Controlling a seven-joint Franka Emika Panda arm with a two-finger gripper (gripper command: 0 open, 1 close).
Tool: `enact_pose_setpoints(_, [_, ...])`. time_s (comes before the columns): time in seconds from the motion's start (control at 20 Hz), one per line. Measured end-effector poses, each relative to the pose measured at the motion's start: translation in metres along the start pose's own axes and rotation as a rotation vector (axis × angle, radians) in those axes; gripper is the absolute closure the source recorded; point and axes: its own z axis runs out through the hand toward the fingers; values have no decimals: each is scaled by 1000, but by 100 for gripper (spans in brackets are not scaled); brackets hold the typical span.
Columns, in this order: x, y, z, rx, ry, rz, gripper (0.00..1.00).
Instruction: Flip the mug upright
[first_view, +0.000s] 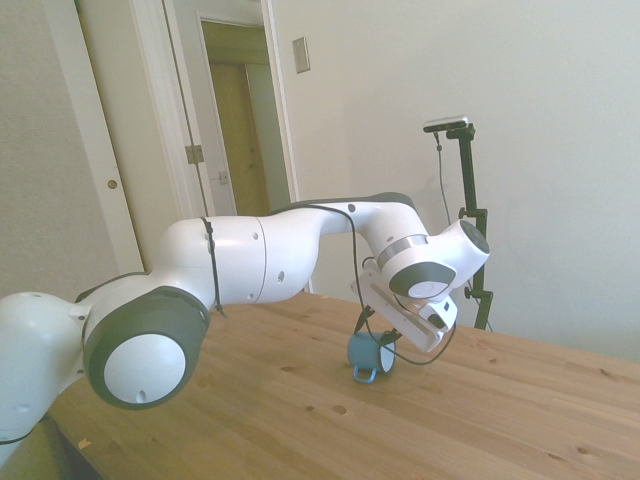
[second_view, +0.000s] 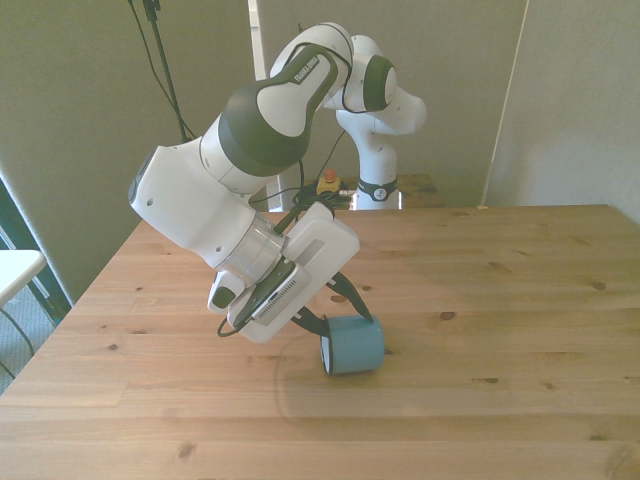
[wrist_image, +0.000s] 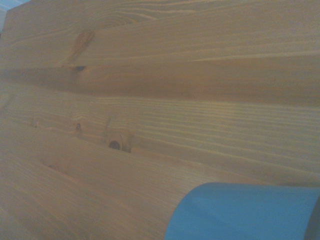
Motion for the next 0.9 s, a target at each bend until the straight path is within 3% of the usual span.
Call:
enact_pose_setpoints(0.55, [-5, -12, -5, -11, -1, 9, 100])
enact_pose_setpoints(0.75, [-11, -26, -9, -59, 31, 4, 100])
enact_pose_setpoints(0.9, [-23, -53, -21, -144, 131, -10, 100])
